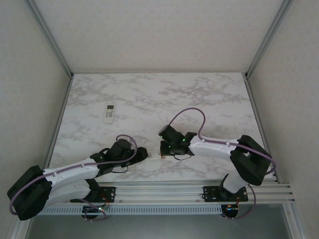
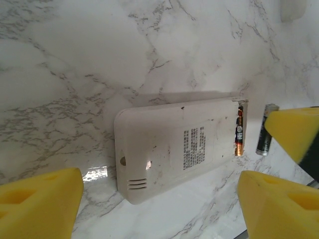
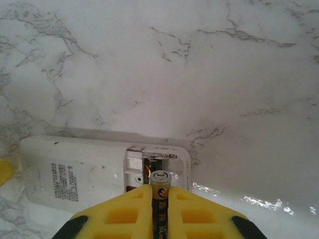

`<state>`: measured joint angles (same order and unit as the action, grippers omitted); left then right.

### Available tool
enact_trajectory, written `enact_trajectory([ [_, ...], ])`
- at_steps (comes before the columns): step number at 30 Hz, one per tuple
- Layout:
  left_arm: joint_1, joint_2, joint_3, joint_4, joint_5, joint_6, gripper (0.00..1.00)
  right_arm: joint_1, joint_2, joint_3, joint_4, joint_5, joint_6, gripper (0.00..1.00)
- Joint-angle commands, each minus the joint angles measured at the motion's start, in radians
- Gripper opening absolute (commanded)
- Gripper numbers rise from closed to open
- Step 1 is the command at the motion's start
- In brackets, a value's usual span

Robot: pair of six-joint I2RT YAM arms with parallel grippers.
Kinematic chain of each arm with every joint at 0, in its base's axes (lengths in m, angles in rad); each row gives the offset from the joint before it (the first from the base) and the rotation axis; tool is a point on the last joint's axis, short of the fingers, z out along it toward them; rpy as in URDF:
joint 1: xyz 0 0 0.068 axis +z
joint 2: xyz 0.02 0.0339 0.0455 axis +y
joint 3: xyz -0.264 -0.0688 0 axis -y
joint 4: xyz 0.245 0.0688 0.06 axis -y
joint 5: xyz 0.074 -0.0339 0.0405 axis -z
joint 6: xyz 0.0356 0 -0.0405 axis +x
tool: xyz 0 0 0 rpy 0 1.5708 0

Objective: Load the batteries into the remote control

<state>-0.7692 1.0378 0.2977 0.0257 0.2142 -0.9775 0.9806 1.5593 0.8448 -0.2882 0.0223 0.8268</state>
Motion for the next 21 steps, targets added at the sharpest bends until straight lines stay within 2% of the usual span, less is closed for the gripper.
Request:
enact_trajectory([
  [1,-0.005,0.008,0.021,0.01,0.005,-0.013,0.8,0.012,0.028,0.009,0.019,0.014,0.008,0.12],
  [14,-0.007,0.004,0.01,0.015,-0.001,-0.021,0.8,0.016,0.082,-0.007,0.046,0.039,0.02,0.12],
  [21,-0.007,0.001,0.01,0.014,-0.001,-0.022,0.8,0.032,0.069,-0.009,0.023,0.036,0.03,0.22],
])
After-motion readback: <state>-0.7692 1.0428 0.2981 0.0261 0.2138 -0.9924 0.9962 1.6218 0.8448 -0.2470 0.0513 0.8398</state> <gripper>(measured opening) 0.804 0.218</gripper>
